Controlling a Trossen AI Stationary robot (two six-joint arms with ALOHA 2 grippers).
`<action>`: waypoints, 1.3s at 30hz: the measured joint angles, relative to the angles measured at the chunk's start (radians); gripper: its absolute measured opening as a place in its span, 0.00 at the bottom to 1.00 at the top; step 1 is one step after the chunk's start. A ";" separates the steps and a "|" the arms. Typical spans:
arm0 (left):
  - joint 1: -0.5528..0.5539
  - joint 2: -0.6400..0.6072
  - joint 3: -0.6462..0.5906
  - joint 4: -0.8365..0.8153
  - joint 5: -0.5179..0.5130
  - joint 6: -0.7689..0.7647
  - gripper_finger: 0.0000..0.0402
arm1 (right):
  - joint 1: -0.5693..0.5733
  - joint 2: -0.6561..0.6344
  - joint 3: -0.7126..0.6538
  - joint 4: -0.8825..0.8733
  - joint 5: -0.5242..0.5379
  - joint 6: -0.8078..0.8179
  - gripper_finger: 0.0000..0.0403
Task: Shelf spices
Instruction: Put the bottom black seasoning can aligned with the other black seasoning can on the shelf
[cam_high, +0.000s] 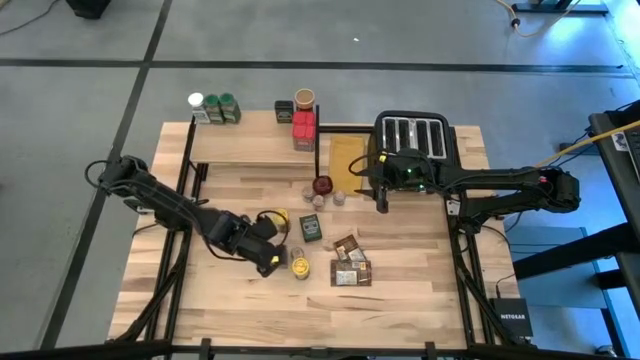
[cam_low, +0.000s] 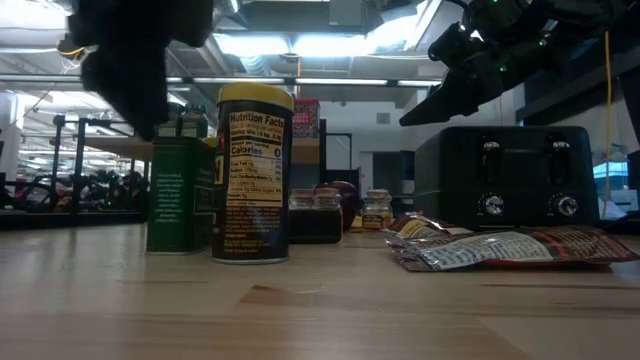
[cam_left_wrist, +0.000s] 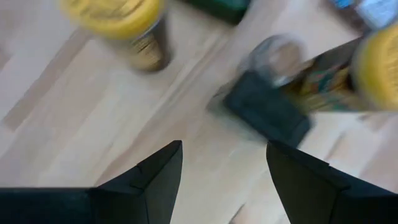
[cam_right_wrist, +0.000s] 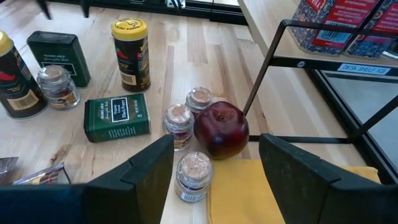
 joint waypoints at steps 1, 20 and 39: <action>0.002 0.000 0.000 0.024 0.003 0.009 0.56 | 0.000 0.000 0.000 0.000 0.000 0.000 0.60; -0.017 0.066 0.001 0.155 -0.106 -0.278 0.56 | 0.000 0.000 0.000 -0.013 -0.018 -0.002 0.60; -0.022 0.149 0.002 0.186 -0.085 -0.297 0.56 | 0.000 0.000 0.000 -0.010 -0.026 -0.003 0.60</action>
